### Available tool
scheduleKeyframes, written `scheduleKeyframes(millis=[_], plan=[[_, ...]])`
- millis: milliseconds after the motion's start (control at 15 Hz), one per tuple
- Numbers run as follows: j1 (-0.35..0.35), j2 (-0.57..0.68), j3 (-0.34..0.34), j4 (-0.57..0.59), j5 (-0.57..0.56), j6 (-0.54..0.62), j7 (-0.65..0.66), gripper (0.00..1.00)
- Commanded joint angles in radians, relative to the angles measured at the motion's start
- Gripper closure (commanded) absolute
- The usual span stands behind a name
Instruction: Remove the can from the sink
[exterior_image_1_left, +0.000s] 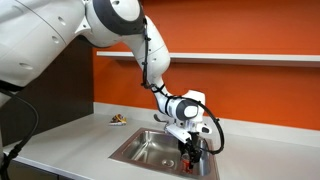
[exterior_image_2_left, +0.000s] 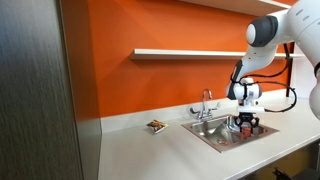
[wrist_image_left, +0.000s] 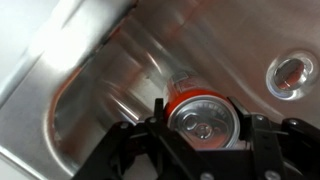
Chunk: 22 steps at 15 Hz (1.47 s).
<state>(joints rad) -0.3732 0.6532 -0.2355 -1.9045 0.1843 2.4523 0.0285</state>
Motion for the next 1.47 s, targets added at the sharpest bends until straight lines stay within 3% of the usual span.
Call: scheduleKeyframes(millis=[0,800,1400], plan=[[0.017,-0.084,-0.017,-0.032,-0.017,-0.057,0.041,0.62],[0.09,-0.303,-0.064,-0.142,-0.105,-0.153,0.125,0.62],[0.127,-0.482,-0.058,-0.246,-0.185,-0.199,0.143,0.62]])
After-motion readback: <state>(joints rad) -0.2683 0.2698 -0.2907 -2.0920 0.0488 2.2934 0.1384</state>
